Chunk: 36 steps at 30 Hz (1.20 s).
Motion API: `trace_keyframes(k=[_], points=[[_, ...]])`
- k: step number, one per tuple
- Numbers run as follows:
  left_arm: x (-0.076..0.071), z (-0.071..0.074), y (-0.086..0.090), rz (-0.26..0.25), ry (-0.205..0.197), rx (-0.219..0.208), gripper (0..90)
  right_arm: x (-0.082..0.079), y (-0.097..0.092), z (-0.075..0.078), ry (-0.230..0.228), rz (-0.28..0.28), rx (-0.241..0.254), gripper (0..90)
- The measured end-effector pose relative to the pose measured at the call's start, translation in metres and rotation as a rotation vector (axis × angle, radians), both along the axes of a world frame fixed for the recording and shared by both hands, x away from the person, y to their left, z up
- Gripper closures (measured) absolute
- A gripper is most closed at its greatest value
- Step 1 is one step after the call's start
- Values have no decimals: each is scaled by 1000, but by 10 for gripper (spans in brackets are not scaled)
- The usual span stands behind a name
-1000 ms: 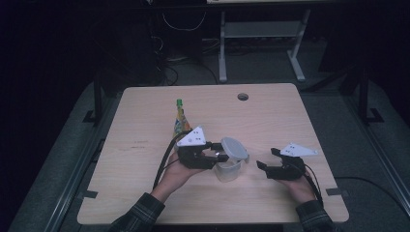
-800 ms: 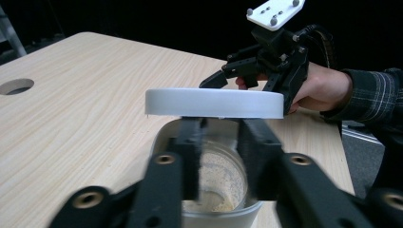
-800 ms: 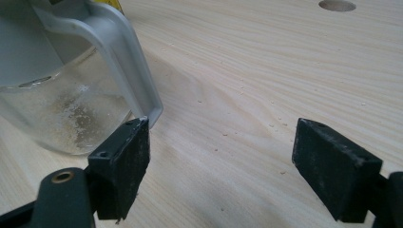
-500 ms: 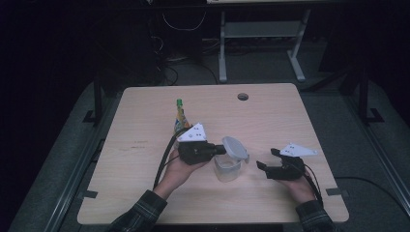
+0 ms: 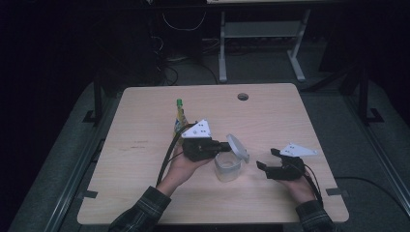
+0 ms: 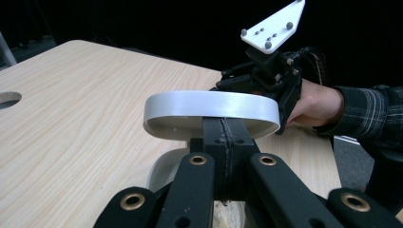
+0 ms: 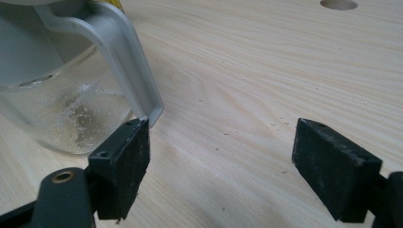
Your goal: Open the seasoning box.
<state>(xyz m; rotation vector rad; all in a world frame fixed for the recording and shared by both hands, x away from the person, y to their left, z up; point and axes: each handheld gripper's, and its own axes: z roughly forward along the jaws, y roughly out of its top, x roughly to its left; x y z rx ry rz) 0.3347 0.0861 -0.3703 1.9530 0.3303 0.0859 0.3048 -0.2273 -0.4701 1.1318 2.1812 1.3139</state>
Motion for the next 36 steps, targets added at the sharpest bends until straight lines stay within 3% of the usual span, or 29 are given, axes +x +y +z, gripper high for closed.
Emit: trace_keyframes(k=[23, 36], points=[[14, 1, -27, -37, 0, -7, 900, 0, -2, 0, -1, -6, 9, 199], [9, 9, -12, -5, 15, 2, 900, 0, -2, 0, -3, -6, 9, 197]])
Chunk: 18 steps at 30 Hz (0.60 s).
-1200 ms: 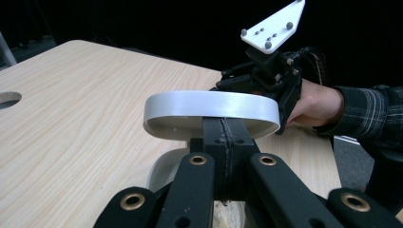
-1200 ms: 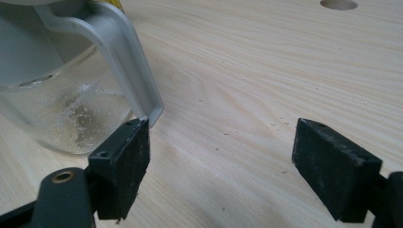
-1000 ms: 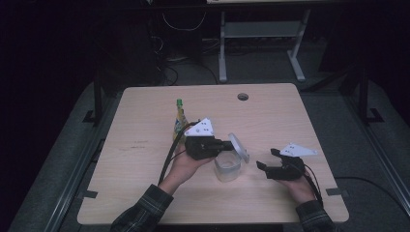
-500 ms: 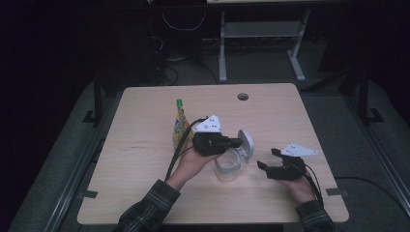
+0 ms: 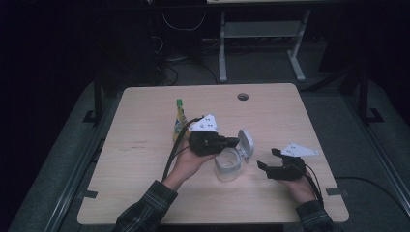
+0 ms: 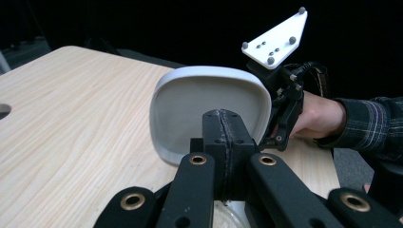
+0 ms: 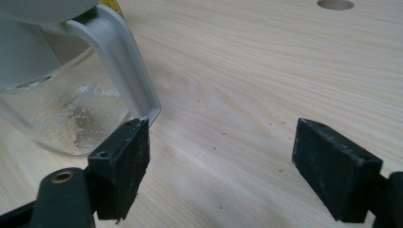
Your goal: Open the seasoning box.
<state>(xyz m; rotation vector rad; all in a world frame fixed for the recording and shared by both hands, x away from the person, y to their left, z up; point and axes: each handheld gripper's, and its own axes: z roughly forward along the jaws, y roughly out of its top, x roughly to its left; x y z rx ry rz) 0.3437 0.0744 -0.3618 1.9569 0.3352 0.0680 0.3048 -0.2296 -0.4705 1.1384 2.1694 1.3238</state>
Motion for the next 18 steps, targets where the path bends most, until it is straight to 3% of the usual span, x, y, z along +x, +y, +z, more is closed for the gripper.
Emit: trace_keyframes(k=[18], points=[[-15, 2, 36, 70, 43, 28, 811, 0, -1, 0, -1, -6, 2, 197]])
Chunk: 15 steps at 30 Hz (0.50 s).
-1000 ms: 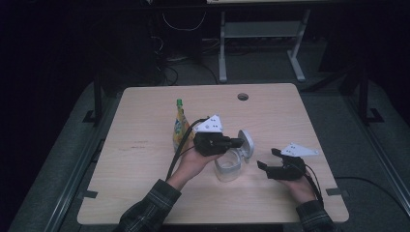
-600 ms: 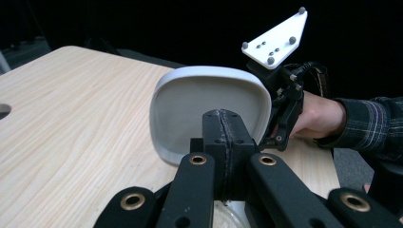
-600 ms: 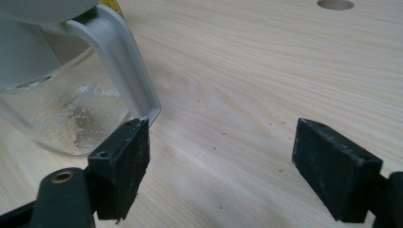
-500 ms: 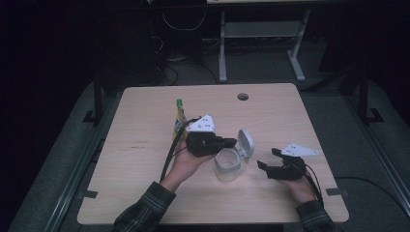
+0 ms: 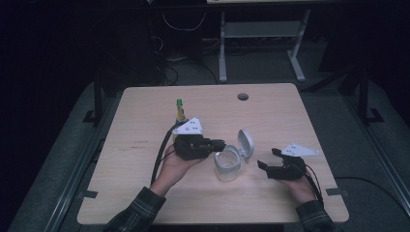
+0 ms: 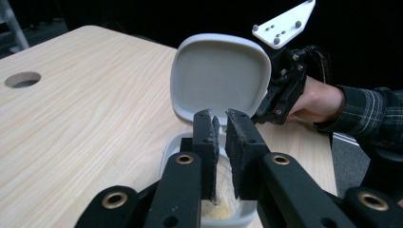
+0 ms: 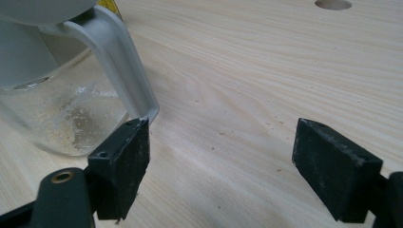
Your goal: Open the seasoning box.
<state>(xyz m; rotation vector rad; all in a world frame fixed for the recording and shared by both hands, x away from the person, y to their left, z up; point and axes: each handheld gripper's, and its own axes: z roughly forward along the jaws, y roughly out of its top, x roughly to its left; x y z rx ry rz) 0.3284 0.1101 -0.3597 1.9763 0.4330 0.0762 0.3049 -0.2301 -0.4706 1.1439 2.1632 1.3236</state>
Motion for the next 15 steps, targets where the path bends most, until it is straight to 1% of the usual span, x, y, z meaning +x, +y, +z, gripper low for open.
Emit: trace_keyframes(k=[4, 12, 15], points=[[-6, -1, 8, 8, 5, 5, 787, 0, 0, 0, 1, -2, 2, 197], [-15, -6, 22, 24, 10, 25, 772, 0, 0, 0, -1, -1, -2, 197], [-19, -8, 29, 35, 21, 28, 767, 0, 0, 0, -2, 0, -3, 197]])
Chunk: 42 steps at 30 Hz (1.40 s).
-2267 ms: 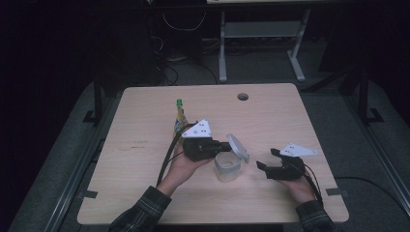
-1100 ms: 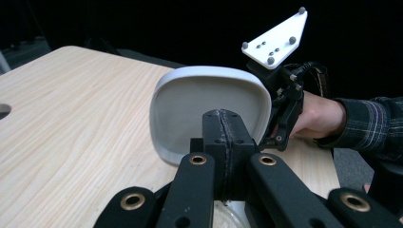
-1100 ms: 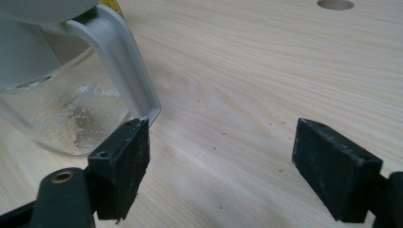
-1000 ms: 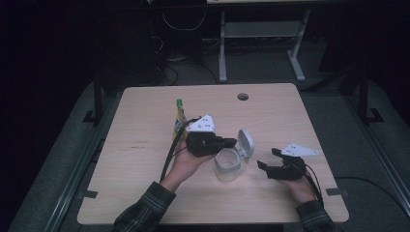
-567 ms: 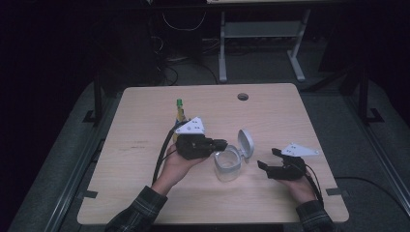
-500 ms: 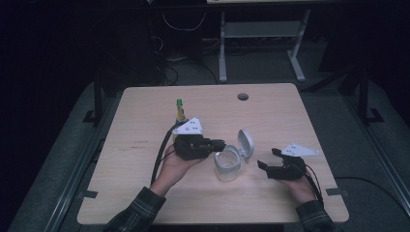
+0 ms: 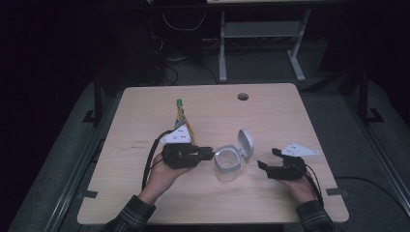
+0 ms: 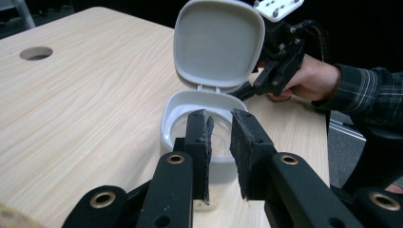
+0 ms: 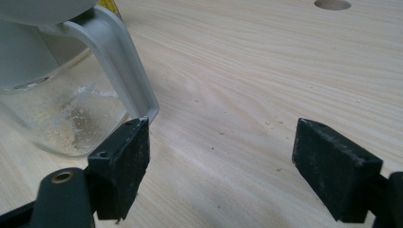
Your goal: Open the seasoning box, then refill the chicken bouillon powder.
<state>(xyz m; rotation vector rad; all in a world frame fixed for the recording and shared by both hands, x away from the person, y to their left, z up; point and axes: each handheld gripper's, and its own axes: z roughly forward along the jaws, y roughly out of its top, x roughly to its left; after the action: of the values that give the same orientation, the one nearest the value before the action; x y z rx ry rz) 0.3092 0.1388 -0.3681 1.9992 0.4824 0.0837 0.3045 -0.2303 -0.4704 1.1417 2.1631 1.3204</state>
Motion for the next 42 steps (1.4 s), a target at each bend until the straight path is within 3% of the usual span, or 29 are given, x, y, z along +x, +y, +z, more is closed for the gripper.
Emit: trace_keyframes(k=[24, 33, 38, 42], points=[[-26, -15, 55, 85, 48, 28, 742, 0, 1, 0, 2, -1, 1, 197], [-31, -15, 77, 141, 37, 36, 729, 0, 1, 0, 2, -2, 1, 197], [-29, -14, 90, 193, 25, 40, 674, 0, 2, 0, 5, -2, 0, 197], [-23, -12, 94, 240, 9, 47, 522, 0, 2, -1, 4, -1, -2, 197]])
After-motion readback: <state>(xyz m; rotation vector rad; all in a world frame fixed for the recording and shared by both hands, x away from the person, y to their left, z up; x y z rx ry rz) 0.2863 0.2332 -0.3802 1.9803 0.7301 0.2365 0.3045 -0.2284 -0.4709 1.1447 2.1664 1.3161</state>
